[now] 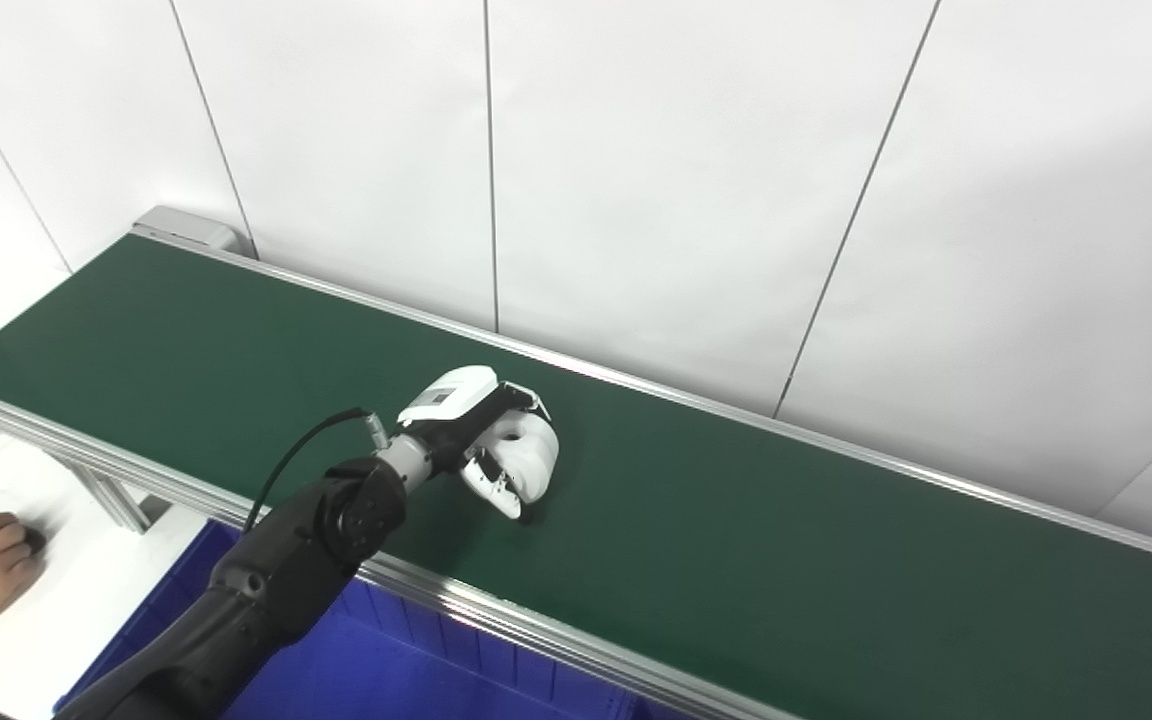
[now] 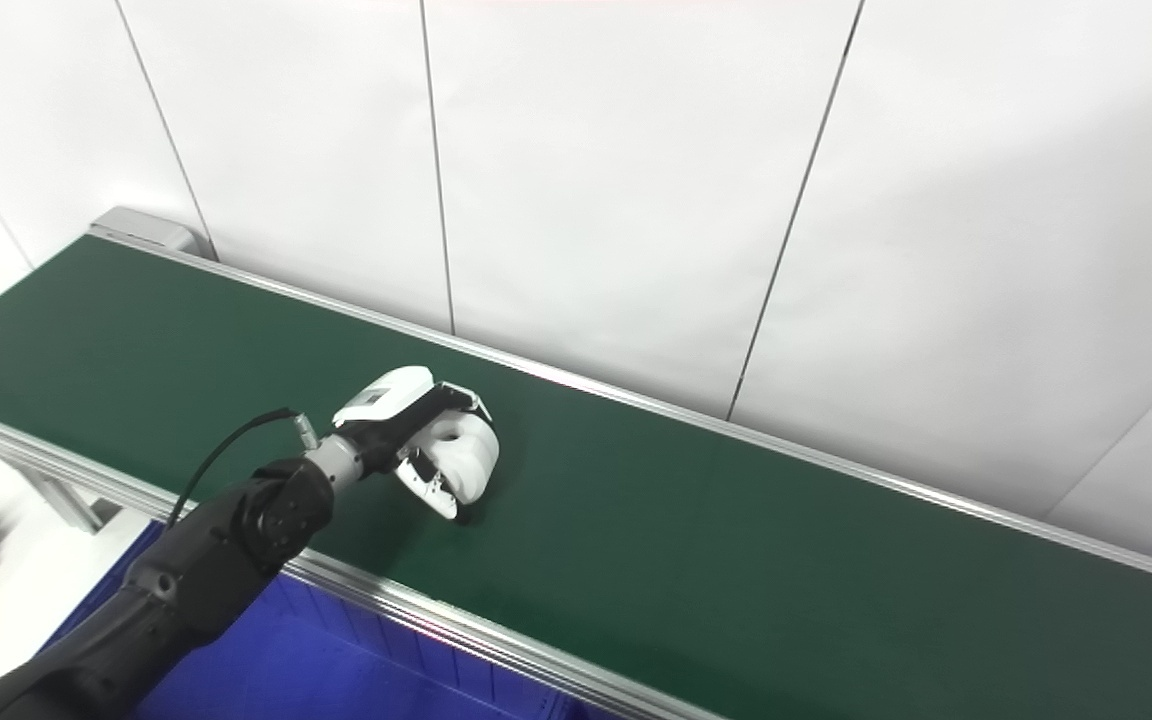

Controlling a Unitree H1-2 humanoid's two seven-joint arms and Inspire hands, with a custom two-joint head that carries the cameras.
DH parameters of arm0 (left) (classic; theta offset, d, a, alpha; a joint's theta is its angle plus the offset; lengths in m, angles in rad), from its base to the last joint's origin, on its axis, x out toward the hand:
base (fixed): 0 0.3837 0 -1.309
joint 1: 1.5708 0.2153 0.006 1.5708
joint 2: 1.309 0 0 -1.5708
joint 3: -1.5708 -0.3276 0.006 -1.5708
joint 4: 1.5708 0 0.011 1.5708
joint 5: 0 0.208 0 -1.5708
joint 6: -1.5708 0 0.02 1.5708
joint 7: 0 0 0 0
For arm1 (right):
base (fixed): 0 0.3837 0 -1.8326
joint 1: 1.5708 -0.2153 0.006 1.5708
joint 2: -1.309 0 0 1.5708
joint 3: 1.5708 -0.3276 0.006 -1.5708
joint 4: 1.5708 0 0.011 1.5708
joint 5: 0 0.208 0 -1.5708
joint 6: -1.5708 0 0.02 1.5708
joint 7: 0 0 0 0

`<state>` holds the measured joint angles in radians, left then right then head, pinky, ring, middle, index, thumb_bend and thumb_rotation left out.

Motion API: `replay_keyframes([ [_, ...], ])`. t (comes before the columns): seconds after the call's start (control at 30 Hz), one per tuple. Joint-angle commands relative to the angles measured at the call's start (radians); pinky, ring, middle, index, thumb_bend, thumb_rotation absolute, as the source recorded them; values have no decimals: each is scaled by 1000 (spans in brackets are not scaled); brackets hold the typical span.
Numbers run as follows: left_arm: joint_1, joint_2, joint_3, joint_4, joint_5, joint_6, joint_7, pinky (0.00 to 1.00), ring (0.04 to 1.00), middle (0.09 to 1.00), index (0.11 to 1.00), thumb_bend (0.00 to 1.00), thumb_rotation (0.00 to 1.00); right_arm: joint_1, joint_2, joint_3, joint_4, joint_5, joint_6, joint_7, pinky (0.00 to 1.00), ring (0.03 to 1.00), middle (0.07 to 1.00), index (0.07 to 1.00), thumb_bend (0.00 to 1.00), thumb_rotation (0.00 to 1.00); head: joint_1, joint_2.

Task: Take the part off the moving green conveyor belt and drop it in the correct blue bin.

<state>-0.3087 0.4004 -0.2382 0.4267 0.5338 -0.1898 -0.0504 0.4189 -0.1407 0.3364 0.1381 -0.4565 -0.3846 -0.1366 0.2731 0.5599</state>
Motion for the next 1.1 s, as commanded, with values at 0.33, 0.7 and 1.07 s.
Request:
replay_keyframes([
  [0.33,115,36,110,-195,-129,-175,27,418,475,517,470,478,0,27,20,2,-75,-13,-5,2,973,1000,1000,1000,765,608,-76,37],
  [0.7,344,89,112,-362,-246,-280,23,392,471,516,490,479,0,70,36,8,-157,-43,30,24,938,1000,1000,1000,715,576,-199,136],
  [1.07,503,137,39,-345,-285,-280,77,385,474,525,475,478,0,112,37,3,-277,-51,110,75,907,999,1000,1000,721,621,-318,266],
])
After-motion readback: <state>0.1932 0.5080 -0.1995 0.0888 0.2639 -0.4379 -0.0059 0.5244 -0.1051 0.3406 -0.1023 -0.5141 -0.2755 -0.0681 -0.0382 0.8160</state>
